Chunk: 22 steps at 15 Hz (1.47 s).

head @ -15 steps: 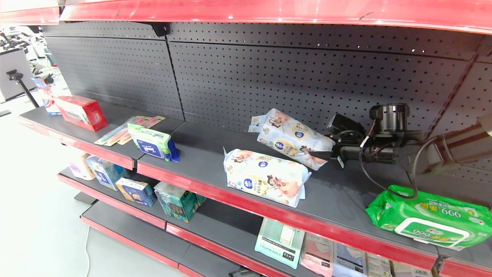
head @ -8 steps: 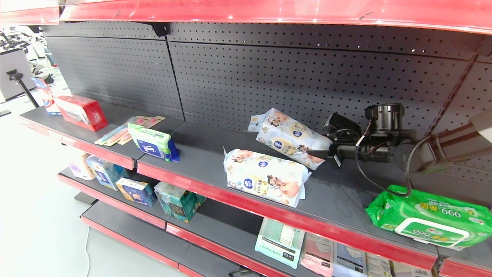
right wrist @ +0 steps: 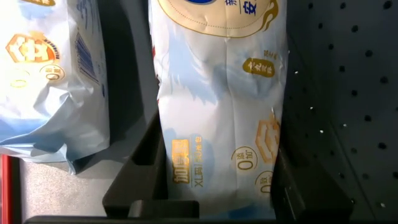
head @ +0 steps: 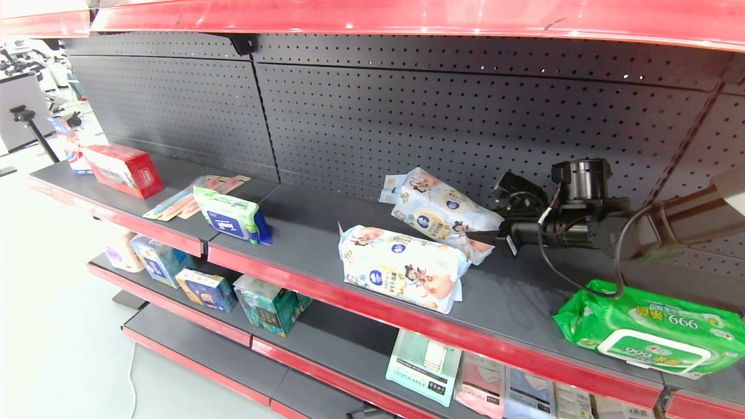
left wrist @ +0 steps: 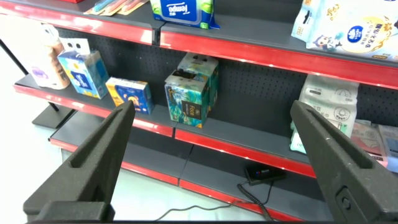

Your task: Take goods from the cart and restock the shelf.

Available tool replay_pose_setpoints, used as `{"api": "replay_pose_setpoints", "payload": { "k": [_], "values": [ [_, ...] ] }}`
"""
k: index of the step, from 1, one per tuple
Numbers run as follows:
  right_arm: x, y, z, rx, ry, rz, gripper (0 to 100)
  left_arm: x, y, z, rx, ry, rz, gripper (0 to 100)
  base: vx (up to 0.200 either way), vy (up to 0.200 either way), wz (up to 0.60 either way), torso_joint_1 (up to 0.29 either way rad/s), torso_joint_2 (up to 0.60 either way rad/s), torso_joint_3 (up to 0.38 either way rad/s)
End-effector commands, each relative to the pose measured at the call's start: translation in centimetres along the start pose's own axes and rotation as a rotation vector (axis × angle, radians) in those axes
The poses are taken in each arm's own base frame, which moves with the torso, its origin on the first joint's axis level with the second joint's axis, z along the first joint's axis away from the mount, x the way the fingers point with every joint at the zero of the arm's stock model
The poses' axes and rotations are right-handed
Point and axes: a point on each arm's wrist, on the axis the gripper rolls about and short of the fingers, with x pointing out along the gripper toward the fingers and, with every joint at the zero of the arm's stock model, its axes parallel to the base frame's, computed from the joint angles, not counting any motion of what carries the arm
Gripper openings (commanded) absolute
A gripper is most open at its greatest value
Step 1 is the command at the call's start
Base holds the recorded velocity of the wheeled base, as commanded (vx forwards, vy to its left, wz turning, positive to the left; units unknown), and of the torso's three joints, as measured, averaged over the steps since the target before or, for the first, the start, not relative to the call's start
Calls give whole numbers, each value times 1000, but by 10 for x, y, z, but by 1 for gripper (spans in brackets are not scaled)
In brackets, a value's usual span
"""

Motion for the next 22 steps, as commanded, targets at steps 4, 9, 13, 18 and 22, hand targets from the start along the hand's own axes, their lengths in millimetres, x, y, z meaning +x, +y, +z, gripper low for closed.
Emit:
{"api": "replay_pose_setpoints", "payload": {
  "k": [4, 9, 13, 18, 22],
  "values": [
    [-1, 0, 0, -5, 1, 1, 0, 0, 0, 0, 0, 1, -1, 100, 0, 0, 0, 0, 0, 0],
    [0, 1, -2, -5, 4, 5, 0, 0, 0, 0, 0, 1, 0, 100, 0, 0, 0, 0, 0, 0],
    [1, 1, -3, -4, 6, 9, 100, 0, 0, 0, 0, 1, -1, 100, 0, 0, 0, 0, 0, 0],
    [0, 1, -3, 3, 5, 8, 100, 0, 0, 0, 0, 1, -1, 100, 0, 0, 0, 0, 0, 0],
    [-9, 1, -8, 22, 30, -12, 100, 0, 0, 0, 0, 1, -1, 100, 0, 0, 0, 0, 0, 0]
  ]
}}
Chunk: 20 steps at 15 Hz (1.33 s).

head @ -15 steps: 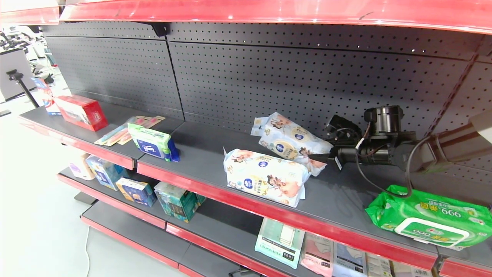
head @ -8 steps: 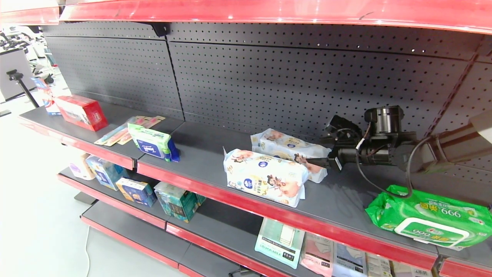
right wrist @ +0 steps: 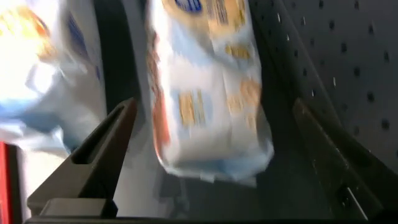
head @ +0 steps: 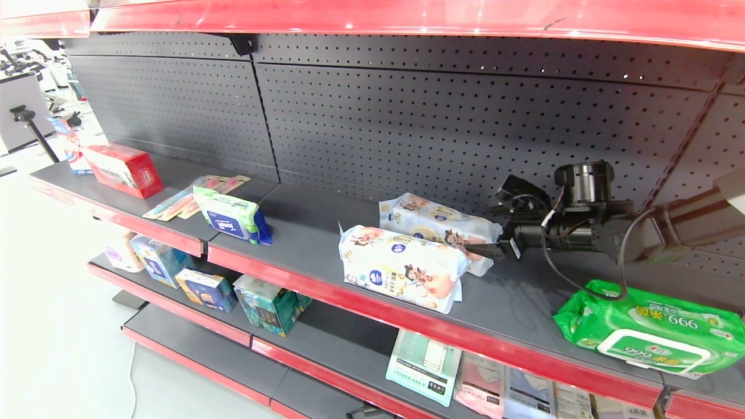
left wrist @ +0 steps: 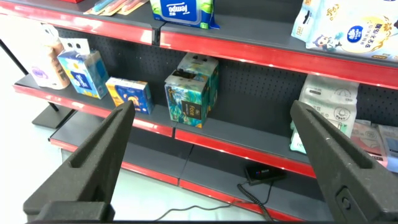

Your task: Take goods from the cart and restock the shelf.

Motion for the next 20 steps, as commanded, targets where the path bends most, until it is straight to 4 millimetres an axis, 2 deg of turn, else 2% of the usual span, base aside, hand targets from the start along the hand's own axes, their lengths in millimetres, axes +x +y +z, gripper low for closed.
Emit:
{"api": "replay_pose_setpoints", "payload": {
  "k": [1, 9, 15, 20],
  "values": [
    [-6, 0, -7, 14, 30, -18, 100, 0, 0, 0, 0, 1, 1, 100, 0, 0, 0, 0, 0, 0],
    [-6, -7, -7, 59, 57, -85, 100, 0, 0, 0, 0, 1, 1, 100, 0, 0, 0, 0, 0, 0],
    [-3, -7, -8, 64, 62, -86, 100, 0, 0, 0, 0, 1, 0, 100, 0, 0, 0, 0, 0, 0],
    [-9, -7, -10, 72, 70, -89, 100, 0, 0, 0, 0, 1, 1, 100, 0, 0, 0, 0, 0, 0]
  ]
}}
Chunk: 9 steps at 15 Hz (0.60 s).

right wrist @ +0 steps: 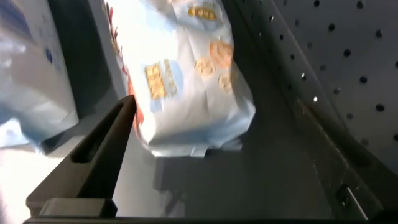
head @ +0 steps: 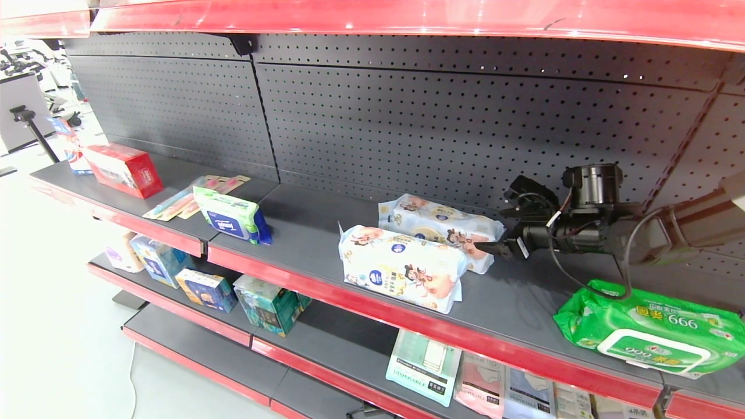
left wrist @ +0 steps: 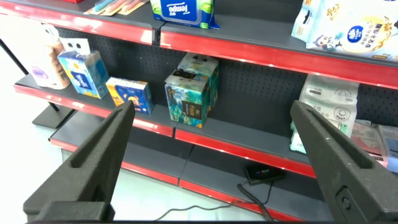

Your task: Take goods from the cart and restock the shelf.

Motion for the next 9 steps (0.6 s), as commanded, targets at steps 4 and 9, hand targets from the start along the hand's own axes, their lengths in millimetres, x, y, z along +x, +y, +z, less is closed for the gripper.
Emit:
{"api": "replay_pose_setpoints", "payload": {
  "k": [4, 9],
  "values": [
    [-21, 10, -4, 13, 19, 5, 100, 0, 0, 0, 0, 1, -1, 100, 0, 0, 0, 0, 0, 0],
    [-51, 9, -4, 86, 12, -38, 100, 0, 0, 0, 0, 1, -1, 100, 0, 0, 0, 0, 0, 0]
  ]
}}
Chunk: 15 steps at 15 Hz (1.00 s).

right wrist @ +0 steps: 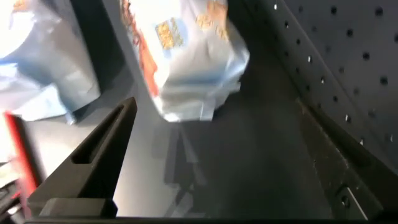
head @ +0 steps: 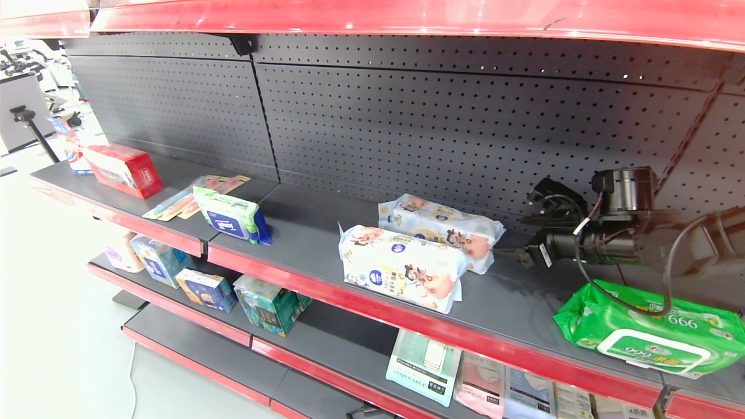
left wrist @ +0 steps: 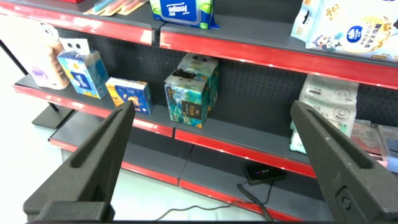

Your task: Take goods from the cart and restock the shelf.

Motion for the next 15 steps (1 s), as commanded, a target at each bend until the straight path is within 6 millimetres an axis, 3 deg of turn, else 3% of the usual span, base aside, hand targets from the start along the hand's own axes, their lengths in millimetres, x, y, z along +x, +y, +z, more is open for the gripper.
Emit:
{"api": "replay_pose_setpoints", "payload": {
  "k": [1, 5, 10, 11, 15],
  "values": [
    [-15, 3, 2, 10, -10, -13, 100, 0, 0, 0, 0, 1, 0, 100, 0, 0, 0, 0, 0, 0],
    [-39, 13, -3, 70, -3, -24, 100, 0, 0, 0, 0, 1, 0, 100, 0, 0, 0, 0, 0, 0],
    [-54, 16, 2, 91, -26, -40, 100, 0, 0, 0, 0, 1, 2, 100, 0, 0, 0, 0, 0, 0],
    [-69, 17, 6, 125, -41, -71, 100, 0, 0, 0, 0, 1, 2, 100, 0, 0, 0, 0, 0, 0],
    [-86, 22, 10, 209, -54, -126, 100, 0, 0, 0, 0, 1, 2, 100, 0, 0, 0, 0, 0, 0]
  ]
}}
